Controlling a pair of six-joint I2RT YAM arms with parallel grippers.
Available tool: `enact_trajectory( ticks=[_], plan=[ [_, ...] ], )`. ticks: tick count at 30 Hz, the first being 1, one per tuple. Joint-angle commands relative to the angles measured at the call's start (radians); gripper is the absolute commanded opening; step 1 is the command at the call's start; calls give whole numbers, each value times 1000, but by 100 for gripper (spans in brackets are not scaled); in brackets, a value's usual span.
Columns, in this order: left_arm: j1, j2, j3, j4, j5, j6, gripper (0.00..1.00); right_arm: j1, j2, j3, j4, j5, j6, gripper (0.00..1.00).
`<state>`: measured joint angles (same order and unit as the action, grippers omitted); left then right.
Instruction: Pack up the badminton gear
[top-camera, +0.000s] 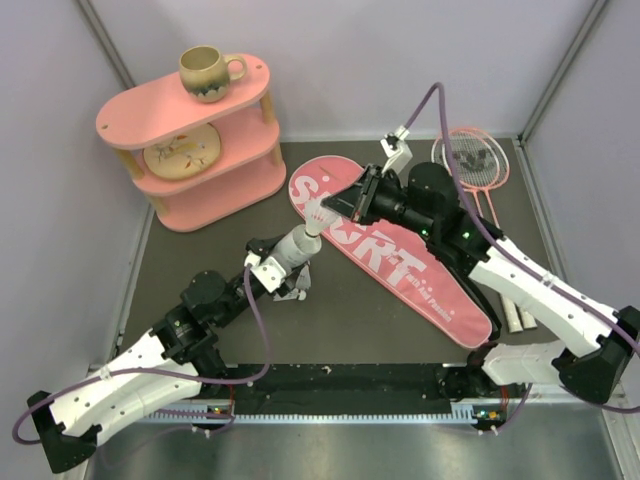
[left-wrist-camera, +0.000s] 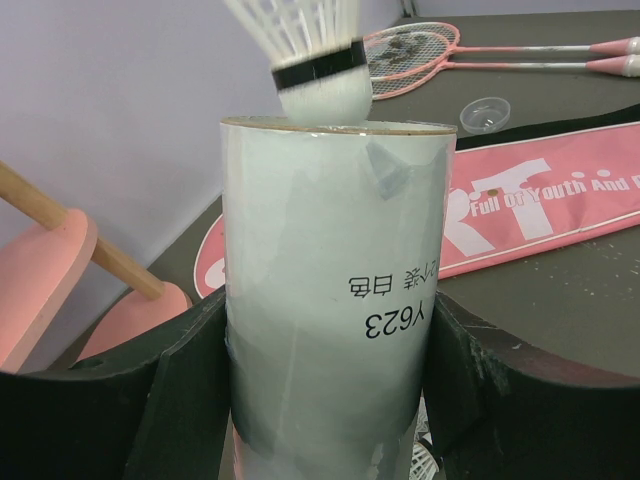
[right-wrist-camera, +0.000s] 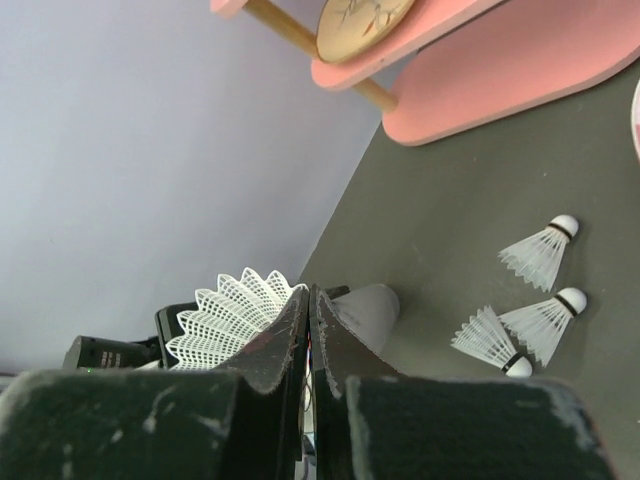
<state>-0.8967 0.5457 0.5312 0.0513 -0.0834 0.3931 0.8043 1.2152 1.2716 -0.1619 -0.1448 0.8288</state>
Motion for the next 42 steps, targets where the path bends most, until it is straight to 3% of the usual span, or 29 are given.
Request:
enact_trajectory(
  ticks=[1, 4, 6, 12, 19, 34, 39, 42],
  plan=[
    [-1, -3, 23, 64, 8, -7, 22, 44, 18, 25, 70, 8, -17, 0],
    [-1, -3, 27, 59, 20, -8, 22, 68, 41, 9, 68, 25, -34, 0],
    [-2, -7, 21, 61, 4, -7, 22, 78, 50, -3, 67, 24, -56, 13],
    [-1, -4, 24, 62, 10, -3, 22, 85, 38, -23, -13, 51, -105, 32],
    [-1, 0, 24, 65, 13, -7, 22, 85, 21, -25, -82, 7, -158, 38],
    [-1, -3, 26, 64, 27, -11, 22, 133, 280, 124, -93, -183, -145, 54],
    [-1, -9, 23, 64, 7, -7, 22, 134, 238, 118, -111, -138, -164, 59],
    [-2, -10, 27, 62, -3, -8, 22, 133, 133, 65, -111, -17, -200, 66]
  ],
)
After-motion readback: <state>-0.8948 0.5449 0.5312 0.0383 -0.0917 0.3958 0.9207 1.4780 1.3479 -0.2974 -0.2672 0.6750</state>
